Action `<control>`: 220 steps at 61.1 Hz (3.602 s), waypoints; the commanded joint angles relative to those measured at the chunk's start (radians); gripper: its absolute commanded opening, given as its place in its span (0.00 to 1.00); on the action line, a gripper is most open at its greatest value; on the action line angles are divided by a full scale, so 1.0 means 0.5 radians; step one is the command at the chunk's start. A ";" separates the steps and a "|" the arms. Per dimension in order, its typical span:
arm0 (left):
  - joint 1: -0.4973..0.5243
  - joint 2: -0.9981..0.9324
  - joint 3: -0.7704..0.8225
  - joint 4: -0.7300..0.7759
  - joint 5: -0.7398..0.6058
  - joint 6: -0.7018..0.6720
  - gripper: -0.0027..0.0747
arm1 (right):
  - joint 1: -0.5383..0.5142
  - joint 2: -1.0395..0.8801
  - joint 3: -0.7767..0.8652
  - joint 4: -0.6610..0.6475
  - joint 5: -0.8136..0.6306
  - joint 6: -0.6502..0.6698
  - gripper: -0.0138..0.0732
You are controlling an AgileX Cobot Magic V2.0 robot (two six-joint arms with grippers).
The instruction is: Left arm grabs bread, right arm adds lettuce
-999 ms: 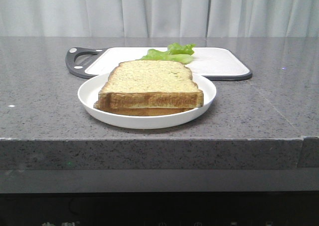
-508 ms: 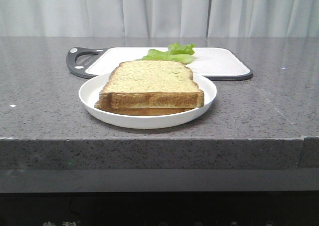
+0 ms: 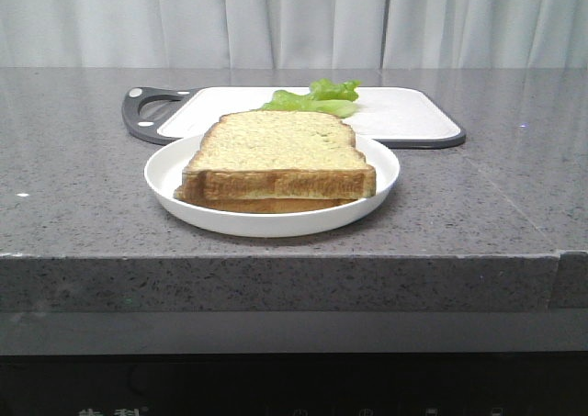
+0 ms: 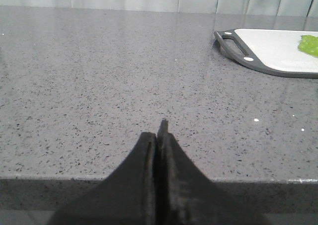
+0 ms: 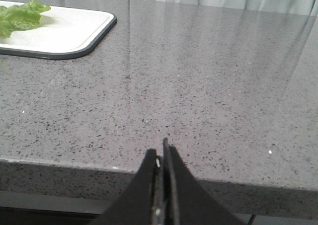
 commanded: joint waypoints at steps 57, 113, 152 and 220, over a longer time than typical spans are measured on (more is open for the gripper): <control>-0.001 0.288 -0.571 -0.067 -0.051 -0.021 0.01 | -0.016 0.170 -0.566 -0.018 0.067 -0.010 0.09; -0.001 1.012 -0.987 -0.025 -0.161 -0.021 0.93 | -0.016 0.890 -1.018 -0.019 0.025 -0.010 0.84; -0.539 1.676 -1.656 -0.456 0.524 -0.021 0.93 | -0.016 0.890 -1.018 -0.019 0.025 -0.010 0.89; -1.015 3.107 -2.474 -1.078 1.026 -0.021 0.67 | -0.016 0.890 -1.018 -0.019 0.025 -0.010 0.89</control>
